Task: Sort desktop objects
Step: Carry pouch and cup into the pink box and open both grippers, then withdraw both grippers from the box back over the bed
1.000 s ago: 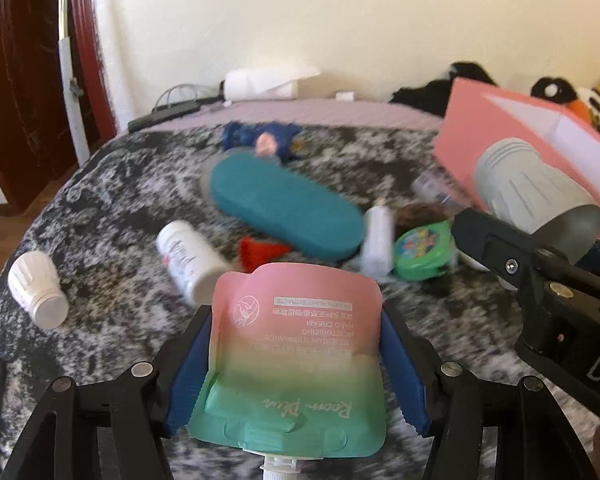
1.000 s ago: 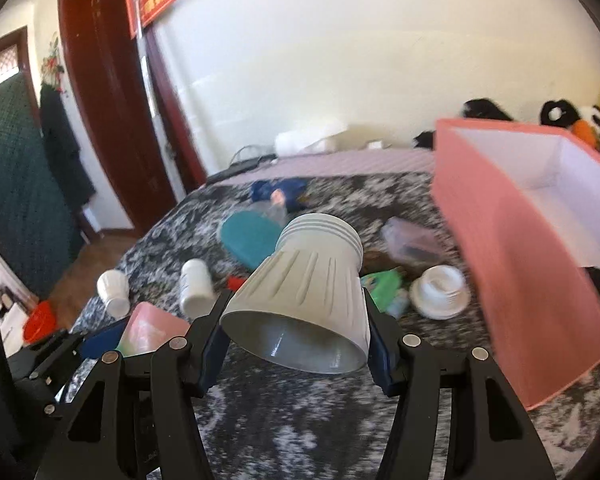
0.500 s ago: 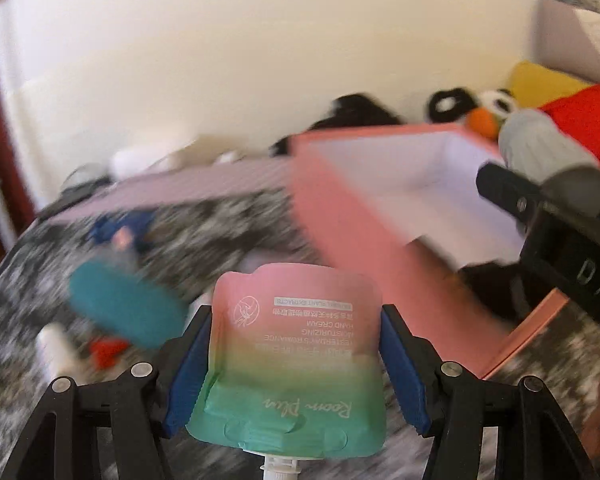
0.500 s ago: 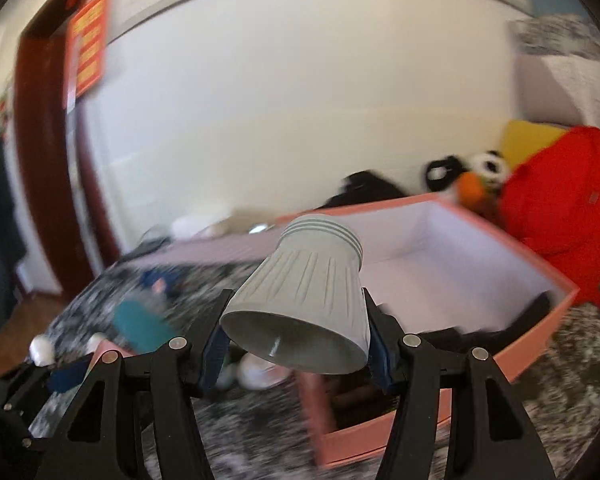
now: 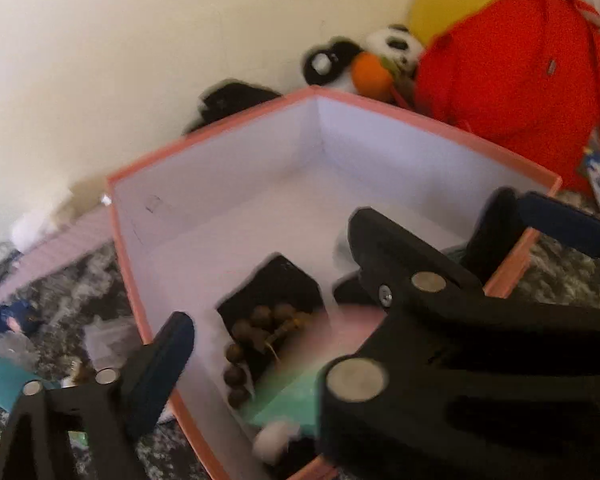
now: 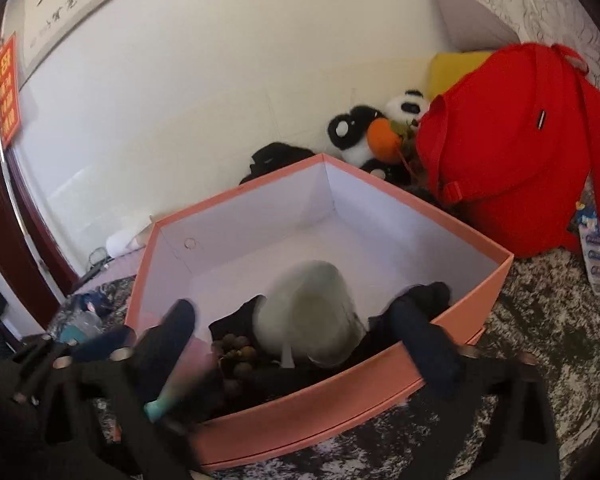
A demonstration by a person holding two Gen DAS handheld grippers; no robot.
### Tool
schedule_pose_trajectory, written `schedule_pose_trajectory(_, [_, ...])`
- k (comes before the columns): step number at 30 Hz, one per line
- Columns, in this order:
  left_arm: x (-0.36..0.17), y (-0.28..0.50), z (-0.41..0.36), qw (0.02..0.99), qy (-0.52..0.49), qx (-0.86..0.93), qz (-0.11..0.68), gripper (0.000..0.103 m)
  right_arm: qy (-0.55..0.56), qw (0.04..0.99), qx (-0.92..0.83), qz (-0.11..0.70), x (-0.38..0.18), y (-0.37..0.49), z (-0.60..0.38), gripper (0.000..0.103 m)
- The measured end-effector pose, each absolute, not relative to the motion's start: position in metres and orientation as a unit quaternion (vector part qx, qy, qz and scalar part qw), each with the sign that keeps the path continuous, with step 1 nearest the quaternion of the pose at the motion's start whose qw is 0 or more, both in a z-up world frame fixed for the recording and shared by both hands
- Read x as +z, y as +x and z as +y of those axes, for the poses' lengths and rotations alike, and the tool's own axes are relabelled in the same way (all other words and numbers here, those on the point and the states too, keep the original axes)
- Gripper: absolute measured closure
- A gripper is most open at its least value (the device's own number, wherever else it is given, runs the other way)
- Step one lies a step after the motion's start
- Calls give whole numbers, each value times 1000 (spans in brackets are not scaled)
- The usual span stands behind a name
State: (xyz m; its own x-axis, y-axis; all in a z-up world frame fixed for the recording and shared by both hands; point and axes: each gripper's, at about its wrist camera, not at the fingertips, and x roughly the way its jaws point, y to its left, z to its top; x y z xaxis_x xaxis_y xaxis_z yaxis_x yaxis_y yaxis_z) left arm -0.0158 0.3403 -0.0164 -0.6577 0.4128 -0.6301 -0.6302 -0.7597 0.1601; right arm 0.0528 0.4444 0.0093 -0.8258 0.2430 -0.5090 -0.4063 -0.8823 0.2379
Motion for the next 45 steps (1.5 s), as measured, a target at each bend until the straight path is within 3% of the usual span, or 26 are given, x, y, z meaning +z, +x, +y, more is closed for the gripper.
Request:
schedule_pose_trajectory(3, [-17,-21,338,276,-293,898,179,3,-225,172,943,173,14,59,445,0])
schedule_pose_trajectory(8, [-3,-13,316,256,-286,909,162,4,-205,155,935,245,14,68,461,0])
schedule_pose_trajectory(17, [-6,19,221,195,-311,918,149,4,-177,115,929,304,21,77,454,0])
schedule_pose_trajectory(36, [-59,-44,25,42,-369,927,59,4,-220,23,959,177,24,10,285,0])
schedule_pose_trajectory(45, [-50,-88,-75,-77,-352,932,32,4,-284,-73,934,206,-12,-59,193,1])
